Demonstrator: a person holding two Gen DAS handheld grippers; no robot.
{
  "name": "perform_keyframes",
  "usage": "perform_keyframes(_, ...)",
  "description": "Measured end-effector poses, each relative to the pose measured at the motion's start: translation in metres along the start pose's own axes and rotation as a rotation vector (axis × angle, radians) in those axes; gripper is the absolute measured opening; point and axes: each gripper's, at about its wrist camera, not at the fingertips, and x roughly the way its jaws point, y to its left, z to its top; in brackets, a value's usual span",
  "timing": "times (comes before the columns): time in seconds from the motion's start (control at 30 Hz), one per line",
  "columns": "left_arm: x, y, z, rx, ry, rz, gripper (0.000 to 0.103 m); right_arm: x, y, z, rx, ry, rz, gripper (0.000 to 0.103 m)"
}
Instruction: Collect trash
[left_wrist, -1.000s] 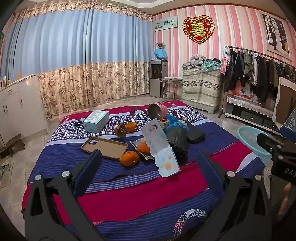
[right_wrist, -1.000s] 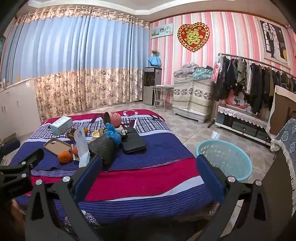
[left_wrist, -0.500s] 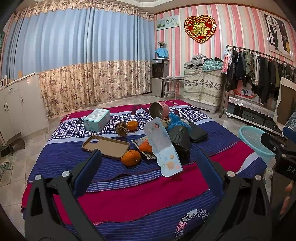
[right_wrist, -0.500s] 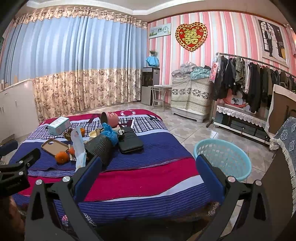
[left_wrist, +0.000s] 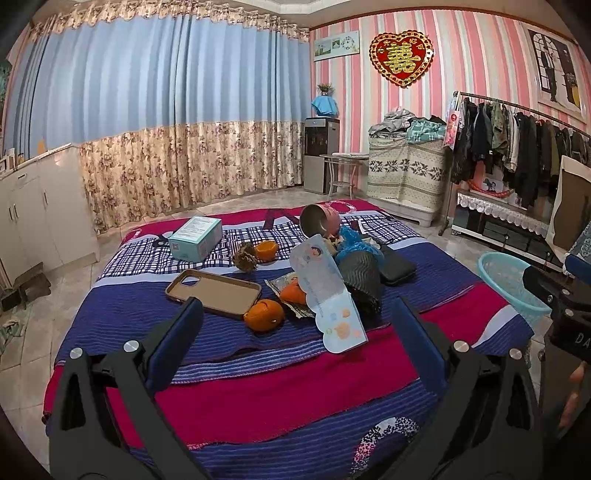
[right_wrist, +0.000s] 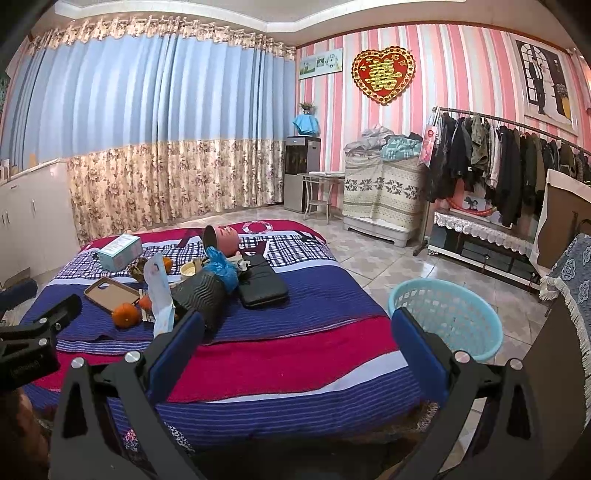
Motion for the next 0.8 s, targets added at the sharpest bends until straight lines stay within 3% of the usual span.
perform_keyframes(0.8, 0.0011, 0.0019, 0.0005, -0.004, 0.001, -0.001, 0.098, 0.0008, -0.0001, -0.0013, 0.004, -0.001, 0.004, 0.099)
